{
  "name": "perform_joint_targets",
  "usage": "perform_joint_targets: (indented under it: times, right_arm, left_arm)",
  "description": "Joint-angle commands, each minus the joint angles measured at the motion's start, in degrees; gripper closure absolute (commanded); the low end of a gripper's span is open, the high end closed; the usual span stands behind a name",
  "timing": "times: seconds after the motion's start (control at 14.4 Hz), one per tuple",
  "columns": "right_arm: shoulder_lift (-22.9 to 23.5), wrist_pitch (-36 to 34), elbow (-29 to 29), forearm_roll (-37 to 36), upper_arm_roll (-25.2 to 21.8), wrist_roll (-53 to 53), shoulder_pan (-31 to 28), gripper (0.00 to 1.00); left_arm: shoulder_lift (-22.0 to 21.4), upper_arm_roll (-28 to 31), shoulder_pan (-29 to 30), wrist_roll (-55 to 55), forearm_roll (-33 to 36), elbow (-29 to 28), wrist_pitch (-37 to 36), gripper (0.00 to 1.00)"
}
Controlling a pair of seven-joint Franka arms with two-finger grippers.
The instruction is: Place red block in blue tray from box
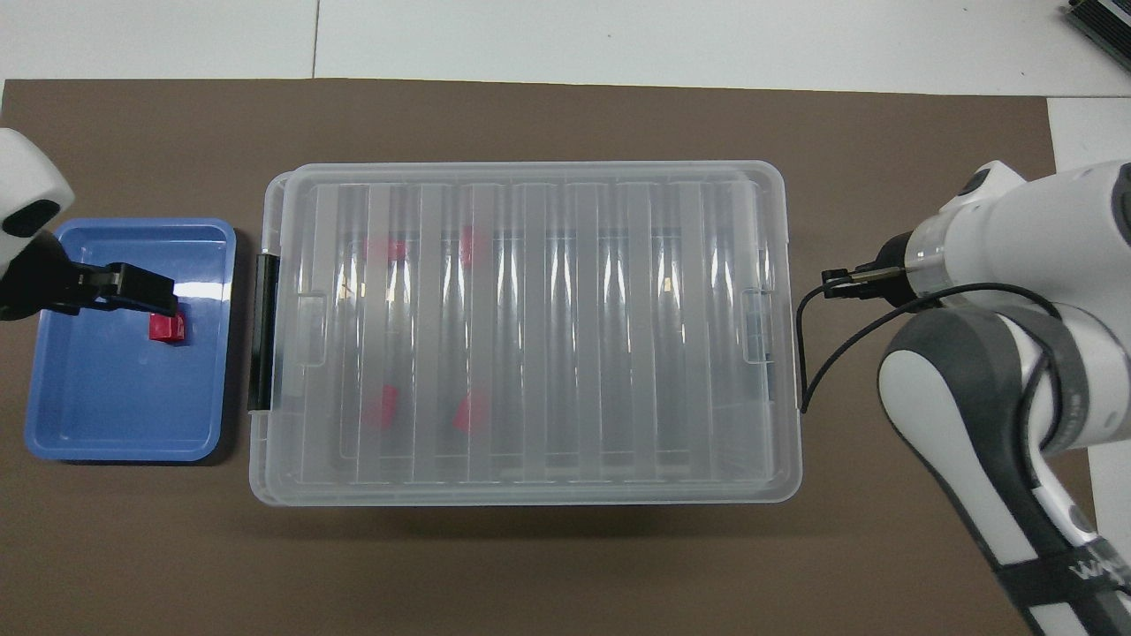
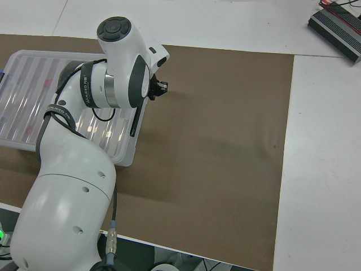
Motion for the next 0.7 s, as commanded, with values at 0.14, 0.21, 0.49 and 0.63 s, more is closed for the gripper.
perform_joint_targets:
  times: [0.14,0.21,0.49,0.63]
  right_arm:
    - [-1.3,-14.9,8.8,-1.0,0.3,-0.9,-6.7,1.0]
    - [-1.3,-17.3,9.6,-1.0,0.2,-0.5,-7.7,0.73]
    - [-3.7,-22.6,10.1,-1.7,-0.3,1.5,-10.8,0.0]
    - [-4.0,-25.4,12.6,-2.7,-1.0,1.3,-10.8,0.0]
  left_arm:
    - [-0.3,0.4,-0.1,-2.0,0.5,0.7,2.6,0.0]
    - [-0.4,0.5,-0.5,-3.3,0.5,0.4,2.6,0.0]
    - [-0.8,2.3,-4.2,-3.7,0.5,0.7,1.2,0.0]
    - [-1.1,2.3,-4.2,-3.7,0.4,1.2,-1.0,0.0]
